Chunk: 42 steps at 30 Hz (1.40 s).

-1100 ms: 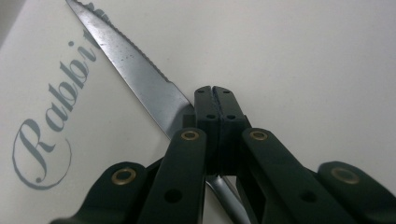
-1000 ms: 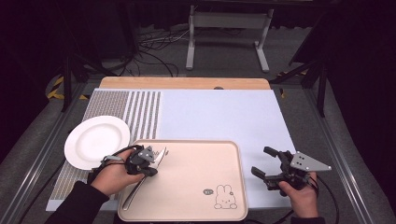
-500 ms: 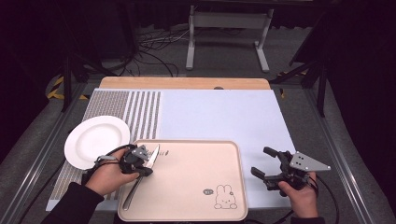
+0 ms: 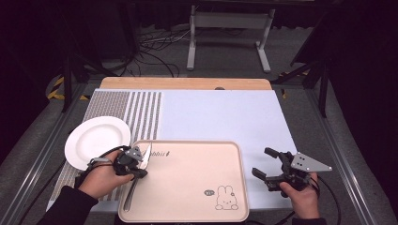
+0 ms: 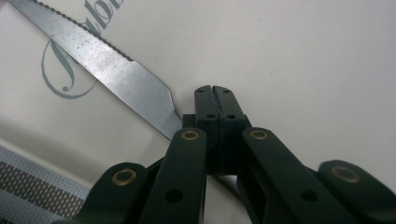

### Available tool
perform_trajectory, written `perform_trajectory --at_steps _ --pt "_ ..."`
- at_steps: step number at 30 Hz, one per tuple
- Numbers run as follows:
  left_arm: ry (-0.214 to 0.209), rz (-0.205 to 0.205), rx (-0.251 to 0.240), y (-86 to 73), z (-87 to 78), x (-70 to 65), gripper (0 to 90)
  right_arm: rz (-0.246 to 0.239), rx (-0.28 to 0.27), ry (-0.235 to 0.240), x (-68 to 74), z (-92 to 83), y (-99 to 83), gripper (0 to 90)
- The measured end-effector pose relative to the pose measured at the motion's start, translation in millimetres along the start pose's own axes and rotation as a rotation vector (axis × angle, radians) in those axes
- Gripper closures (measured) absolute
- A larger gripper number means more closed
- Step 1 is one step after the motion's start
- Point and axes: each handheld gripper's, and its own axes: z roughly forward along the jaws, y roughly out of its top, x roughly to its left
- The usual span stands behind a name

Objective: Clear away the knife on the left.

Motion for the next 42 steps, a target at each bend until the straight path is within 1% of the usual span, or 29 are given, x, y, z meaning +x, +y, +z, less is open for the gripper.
perform_trajectory --at_steps 3,6,9,14,18,20,22,24,26,27,29,30,31,34,35,36,37,38,39,40,41,42 --pt "0.004 -0.013 -0.002 -4.0 -1.7 -0.6 90.0 0.001 0.001 0.0 0.3 -0.1 0.3 8.0" --pt "-0.001 -0.013 -0.005 -7.0 -2.8 -0.2 90.0 0.0 0.0 0.003 0.4 0.7 0.5 7.9" --pt "0.008 -0.015 -0.005 -9.9 -3.9 -2.0 90.0 0.0 0.004 0.003 0.5 1.9 0.6 7.9" --pt "0.011 -0.017 0.007 -12.2 -5.7 -3.2 90.0 -0.001 0.007 0.006 0.0 3.2 0.7 8.0" --pt "0.007 -0.026 0.006 -12.9 -5.9 -3.7 90.0 -0.003 0.008 0.005 0.2 2.5 0.5 8.2" --pt "0.013 -0.022 0.008 -12.7 -6.1 -4.2 90.0 -0.001 0.004 0.002 0.3 2.1 0.6 8.2" --pt "0.01 -0.017 0.012 -12.1 -6.0 -4.4 90.0 -0.002 0.008 0.001 0.7 2.1 0.2 8.2" --pt "0.014 -0.001 0.022 -11.2 -6.3 -4.5 90.0 -0.004 0.01 0.0 0.9 2.4 -0.3 8.2" --pt "0.01 0.001 0.028 -10.5 -6.5 -4.9 89.9 -0.004 0.01 0.0 1.1 2.3 -0.3 8.2" --pt "0.003 -0.005 0.023 -10.4 -6.0 -5.7 89.9 -0.002 0.009 0.0 1.1 2.2 -0.1 8.3" --pt "0.001 -0.009 0.023 -10.2 -6.1 -5.9 88.6 -0.001 0.008 0.0 1.1 2.2 0.1 8.3" --pt "0.0 -0.012 0.023 -10.0 -6.5 -6.2 86.5 -0.003 0.009 0.0 1.2 2.2 0.3 8.2" --pt "-0.006 -0.024 0.01 -9.8 -7.0 -7.3 83.6 -0.003 0.009 0.001 1.4 2.4 0.2 8.3" --pt "-0.005 -0.02 -0.008 -8.0 -10.1 -8.7 72.1 -0.006 0.014 0.002 1.5 2.4 -0.1 8.3" --pt "0.002 -0.024 -0.034 -6.5 -12.3 -9.5 66.9 -0.005 0.013 0.001 1.5 2.3 -0.2 8.3" --pt "0.01 -0.028 -0.056 -5.7 -13.2 -10.1 56.4 -0.005 0.015 0.0 1.2 2.1 -0.5 8.2" --pt "0.01 -0.028 -0.056 -5.7 -13.2 -10.1 48.8 -0.004 0.016 -0.001 1.1 2.1 -0.7 8.2" --pt "0.027 -0.017 -0.099 -3.9 -15.5 -10.0 36.7 -0.002 0.018 -0.003 0.9 2.2 -0.8 8.1" --pt "0.027 -0.017 -0.099 -3.9 -15.5 -10.0 29.9 -0.004 0.019 -0.002 0.6 2.5 -0.8 8.1" --pt "0.037 -0.006 -0.114 -3.2 -17.0 -9.6 26.3 -0.004 0.02 -0.001 0.6 2.8 -0.8 8.0" --pt "0.05 -0.004 -0.126 -3.0 -18.7 -9.6 26.3 -0.004 0.02 -0.001 0.6 2.8 -0.8 8.0" --pt "0.061 0.001 -0.142 -2.5 -20.6 -9.3 23.1 -0.006 0.02 -0.001 0.7 3.0 -0.8 8.0"
